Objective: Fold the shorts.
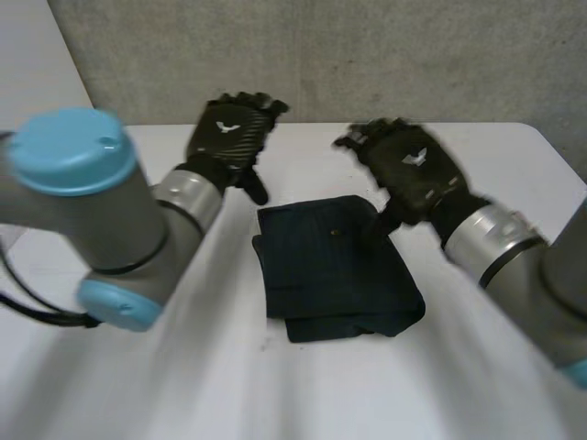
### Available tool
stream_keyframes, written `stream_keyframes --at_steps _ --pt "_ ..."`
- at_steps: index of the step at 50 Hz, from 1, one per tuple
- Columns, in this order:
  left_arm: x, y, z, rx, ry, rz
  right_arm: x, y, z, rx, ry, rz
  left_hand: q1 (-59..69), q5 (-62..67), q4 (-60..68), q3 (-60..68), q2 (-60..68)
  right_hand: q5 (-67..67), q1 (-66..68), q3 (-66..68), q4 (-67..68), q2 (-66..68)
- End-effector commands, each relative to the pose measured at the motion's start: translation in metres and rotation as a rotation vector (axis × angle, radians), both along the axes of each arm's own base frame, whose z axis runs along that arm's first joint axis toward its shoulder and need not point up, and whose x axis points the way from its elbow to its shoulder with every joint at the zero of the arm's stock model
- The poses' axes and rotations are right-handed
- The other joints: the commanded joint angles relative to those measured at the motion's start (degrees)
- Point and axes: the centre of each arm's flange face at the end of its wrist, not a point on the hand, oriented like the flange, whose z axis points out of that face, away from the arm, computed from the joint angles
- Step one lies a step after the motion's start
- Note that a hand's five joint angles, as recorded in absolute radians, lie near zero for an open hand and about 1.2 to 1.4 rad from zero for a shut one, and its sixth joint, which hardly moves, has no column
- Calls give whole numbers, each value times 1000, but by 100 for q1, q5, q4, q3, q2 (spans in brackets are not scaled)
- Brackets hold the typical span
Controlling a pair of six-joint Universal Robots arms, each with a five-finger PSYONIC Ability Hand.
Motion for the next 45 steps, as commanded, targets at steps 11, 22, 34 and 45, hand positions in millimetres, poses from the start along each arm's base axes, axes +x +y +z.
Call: stream_keyframes --at_steps 11,22,34,45 --pt "-38 20 -83 320 -162 70 -11 -71 -67 453 120 -105 -100 -255 -163 -191 -134 -334 -141 -187 -334 -231" --pt "-27 30 -130 451 -327 137 -13 -80 -108 419 324 -121 -67 -221 -129 -157 -101 -334 -141 -187 -334 -231" --pt "-25 38 -80 409 -282 116 -3 -67 -69 287 347 -115 -105 -260 -167 -196 -139 -334 -141 -187 -334 -231" --pt "34 42 68 173 -24 213 -24 -56 58 80 -42 -349 -105 -260 -167 -196 -139 -334 -141 -187 -334 -231"
